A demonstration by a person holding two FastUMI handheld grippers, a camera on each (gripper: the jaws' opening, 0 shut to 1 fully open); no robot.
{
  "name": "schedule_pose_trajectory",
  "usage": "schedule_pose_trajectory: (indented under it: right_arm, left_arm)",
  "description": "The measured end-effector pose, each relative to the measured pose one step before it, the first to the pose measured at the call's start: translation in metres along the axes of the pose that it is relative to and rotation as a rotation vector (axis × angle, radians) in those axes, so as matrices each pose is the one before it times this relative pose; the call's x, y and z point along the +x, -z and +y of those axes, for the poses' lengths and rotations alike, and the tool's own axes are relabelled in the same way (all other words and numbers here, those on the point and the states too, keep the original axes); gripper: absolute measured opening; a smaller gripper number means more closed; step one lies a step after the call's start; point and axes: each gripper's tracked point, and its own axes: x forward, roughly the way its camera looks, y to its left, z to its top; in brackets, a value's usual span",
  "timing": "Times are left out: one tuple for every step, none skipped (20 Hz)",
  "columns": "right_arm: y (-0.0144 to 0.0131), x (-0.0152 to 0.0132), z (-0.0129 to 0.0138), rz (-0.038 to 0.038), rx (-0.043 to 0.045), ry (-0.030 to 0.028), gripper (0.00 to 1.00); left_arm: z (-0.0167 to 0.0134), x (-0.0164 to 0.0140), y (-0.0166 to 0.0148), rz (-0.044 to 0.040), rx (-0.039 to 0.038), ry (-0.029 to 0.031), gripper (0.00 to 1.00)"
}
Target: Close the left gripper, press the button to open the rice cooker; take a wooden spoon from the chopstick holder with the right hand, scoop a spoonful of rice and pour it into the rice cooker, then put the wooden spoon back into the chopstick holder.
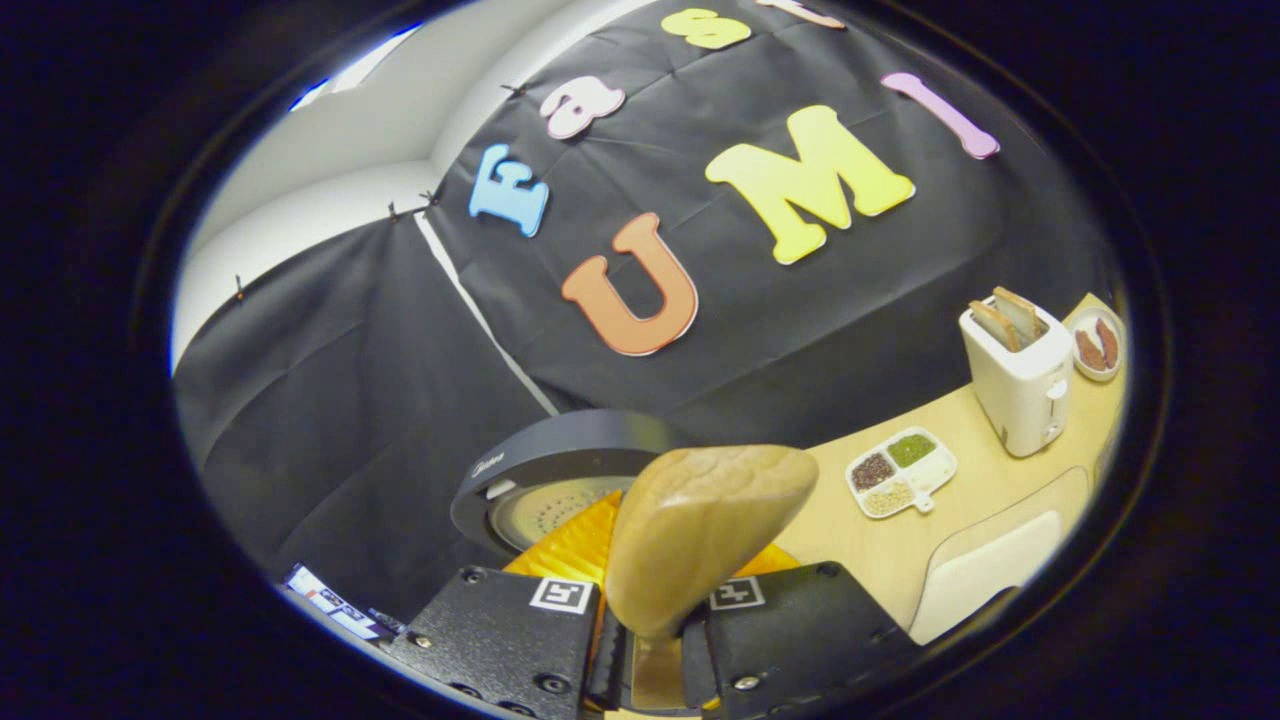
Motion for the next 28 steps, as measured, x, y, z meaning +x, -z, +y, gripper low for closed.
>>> schedule_pose_trajectory:
  right_arm:
    - [-0.00988,-0.00489,-0.00665,-0.01489,-0.01295,0.00912,0.22]
    - [-0.00613,-0.00318,-0.00449,-0.01107,-0.00360,0.00614,0.22]
    - [-0.00869,-0.00354,-0.00595,-0.01184,0.00704,0.00555,0.22]
    - [-0.00727,-0.00411,-0.00746,-0.01578,0.00618,0.01025,0.23]
    - [-0.01007,-0.00522,-0.00953,-0.01293,0.00196,0.01128,0.22]
    - [-0.01161,-0.00792,-0.01006,-0.01898,0.00076,0.01809,0.22]
    - [-0.01120,-0.00480,-0.01357,-0.02088,-0.00130,0.02056,0.22]
    - [-0.00903,-0.00677,-0.01570,-0.01472,-0.00473,0.02211,0.22]
    - [-0.01126,-0.00480,-0.01505,-0.01880,-0.00263,0.01907,0.22]
    - [-0.01303,-0.00499,-0.02225,-0.02002,0.00024,0.03207,0.22]
    - [-0.01088,-0.00339,-0.02202,-0.01465,0.00094,0.03142,0.22]
    - [-0.01171,-0.00554,-0.02061,-0.02088,0.00255,0.03057,0.22]
    - [-0.01078,-0.00297,-0.02229,-0.01468,-0.00799,0.02982,0.22]
    - [-0.00974,-0.00303,-0.02210,-0.01442,-0.00842,0.03260,0.22]
    - [-0.00852,-0.00192,-0.02329,-0.01118,-0.00306,0.02848,0.22]
    - [-0.00742,-0.00280,-0.02262,-0.01054,0.00039,0.02828,0.22]
    - [-0.00702,-0.00074,-0.02301,-0.00971,-0.00451,0.02761,0.22]
    - [-0.00524,-0.00035,-0.02342,-0.00633,-0.00857,0.02983,0.22]
    - [-0.00360,0.00001,-0.02344,0.00062,-0.01168,0.03005,0.22]
    - [-0.00337,-0.00069,-0.01935,-0.00230,-0.00876,0.02352,0.22]
    - [-0.00250,0.00163,-0.01835,0.00084,-0.00620,0.02105,0.22]
    - [-0.00044,0.00016,-0.01853,0.00298,-0.00268,0.02230,0.22]
    - [-0.00221,0.00108,-0.01778,0.00094,-0.00483,0.01862,0.22]
    - [0.00179,0.00253,-0.01554,0.00292,-0.00629,0.01695,0.22]
    - [0.00097,0.00158,-0.01492,0.00256,-0.00759,0.01658,0.22]
    - [0.00109,0.00284,-0.01229,-0.00067,-0.00446,0.01510,0.22]
    - [0.00156,0.00309,-0.00876,0.00181,0.00275,0.00782,0.22]
    - [0.00326,0.00204,-0.00797,0.00245,0.00361,0.00712,0.22]
  left_arm:
    - [-0.00438,0.00065,-0.00068,-0.00031,0.00130,0.00902,0.95]
    - [-0.00568,0.00094,-0.00097,-0.00102,-0.00082,0.00949,0.95]
    - [-0.00566,-0.00056,-0.00030,0.00155,0.00164,0.01031,0.95]
    - [-0.00364,0.00011,-0.00055,-0.00109,-0.00018,0.00740,0.95]
    - [-0.00585,0.00015,0.00005,-0.00074,-0.00271,0.01177,0.95]
    - [-0.00439,0.00030,-0.00024,0.00011,-0.00362,0.01078,0.95]
    - [-0.00635,0.00029,-0.00263,-0.00620,-0.00262,0.00937,0.95]
    - [-0.00449,0.00025,-0.00065,-0.00226,-0.00123,0.00978,0.95]
    - [-0.00652,0.00023,-0.00101,-0.00193,-0.00148,0.01216,0.95]
    - [-0.00716,0.00057,-0.00156,-0.00393,-0.00233,0.01375,0.95]
    - [-0.00623,-0.00056,-0.00063,0.00075,0.00244,0.01358,0.95]
    - [-0.00602,0.00086,-0.00034,-0.00252,0.00071,0.00982,0.95]
    - [-0.00785,0.00067,-0.00002,-0.00116,-0.00087,0.01380,0.95]
    - [-0.00649,0.00070,-0.00232,-0.00088,-0.00103,0.01073,0.95]
    - [-0.00647,0.00040,-0.00031,0.00022,-0.00157,0.01080,0.95]
    - [-0.00750,0.00108,0.00042,0.00233,0.00194,0.01164,0.95]
    - [-0.00602,0.00025,-0.00010,0.00040,0.00440,0.00668,0.95]
    - [-0.00642,0.00139,-0.00116,-0.00351,0.00214,0.00775,0.95]
    - [-0.00625,0.00064,-0.00109,-0.00154,0.00289,0.00734,0.95]
    - [-0.00448,0.00025,-0.00144,-0.00315,0.00451,0.00483,0.95]
    - [-0.00581,0.00037,-0.00108,-0.00095,0.00371,0.00746,0.95]
    - [-0.00694,0.00078,-0.00036,-0.00181,0.00084,0.00649,0.95]
    - [-0.00601,0.00148,-0.00073,0.00236,-0.00308,0.00997,0.95]
    - [-0.00600,0.00009,0.00030,0.00696,-0.00305,0.00811,0.95]
    - [-0.00401,0.00092,0.00061,0.00665,0.00106,0.00408,0.90]
    - [-0.00315,0.00137,-0.00117,-0.00110,0.00582,0.00160,0.95]
    - [-0.00143,-0.00003,-0.00097,-0.00186,0.00727,-0.00168,0.95]
    - [-0.00339,0.00016,-0.00189,-0.00539,0.00665,0.00386,0.95]
